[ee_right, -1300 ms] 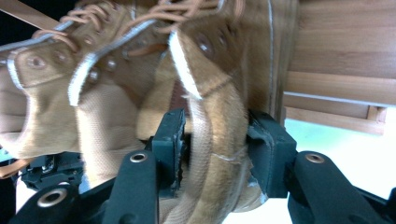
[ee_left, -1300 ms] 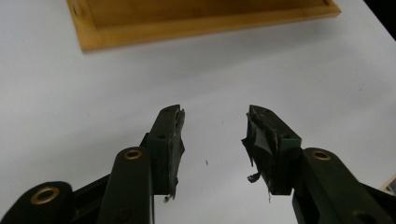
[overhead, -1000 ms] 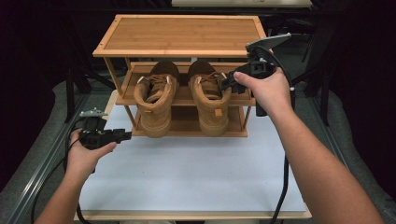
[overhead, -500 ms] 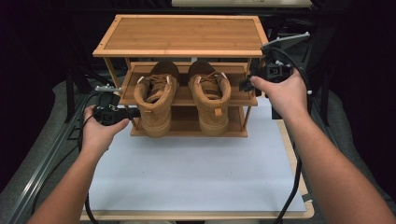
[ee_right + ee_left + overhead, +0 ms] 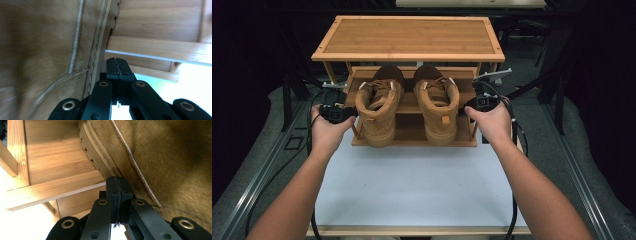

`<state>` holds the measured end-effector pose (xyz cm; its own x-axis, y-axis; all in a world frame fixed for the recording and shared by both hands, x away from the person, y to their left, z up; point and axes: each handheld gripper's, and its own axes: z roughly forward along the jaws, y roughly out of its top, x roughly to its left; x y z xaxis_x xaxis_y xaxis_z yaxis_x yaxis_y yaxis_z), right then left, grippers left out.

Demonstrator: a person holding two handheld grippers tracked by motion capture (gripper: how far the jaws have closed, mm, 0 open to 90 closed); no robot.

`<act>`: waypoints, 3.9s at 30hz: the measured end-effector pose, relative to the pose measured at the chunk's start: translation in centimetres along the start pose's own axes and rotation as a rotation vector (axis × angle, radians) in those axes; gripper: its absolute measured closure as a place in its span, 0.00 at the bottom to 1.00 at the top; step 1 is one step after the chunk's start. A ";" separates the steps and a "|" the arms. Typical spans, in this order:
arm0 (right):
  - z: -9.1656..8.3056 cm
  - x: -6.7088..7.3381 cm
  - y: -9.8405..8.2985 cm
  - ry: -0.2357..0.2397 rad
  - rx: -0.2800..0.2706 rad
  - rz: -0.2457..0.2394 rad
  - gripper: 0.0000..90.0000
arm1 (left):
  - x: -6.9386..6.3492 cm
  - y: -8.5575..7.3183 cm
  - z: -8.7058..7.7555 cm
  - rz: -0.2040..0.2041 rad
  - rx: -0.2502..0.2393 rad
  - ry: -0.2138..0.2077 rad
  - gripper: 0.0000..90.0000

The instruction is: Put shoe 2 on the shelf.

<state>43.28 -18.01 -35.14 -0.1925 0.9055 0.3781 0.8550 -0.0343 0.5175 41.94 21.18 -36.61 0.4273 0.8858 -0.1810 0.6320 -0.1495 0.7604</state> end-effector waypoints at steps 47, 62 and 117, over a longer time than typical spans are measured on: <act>2.2 2.1 -1.0 0.117 0.000 0.002 1.00 | -2.3 0.3 1.2 0.032 0.021 -0.107 1.00; 1.1 3.4 -5.4 0.174 0.078 -0.075 1.00 | -3.9 -2.7 -0.9 0.069 0.058 -0.142 1.00; 1.9 1.2 -4.1 0.032 0.055 -0.126 0.99 | -2.0 -2.4 -0.4 0.039 -0.011 -0.160 0.98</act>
<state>40.45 -16.00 -38.30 -0.3146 0.8872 0.3375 0.8478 0.1027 0.5203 39.32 19.98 -37.81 0.5495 0.7979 -0.2479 0.6062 -0.1765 0.7755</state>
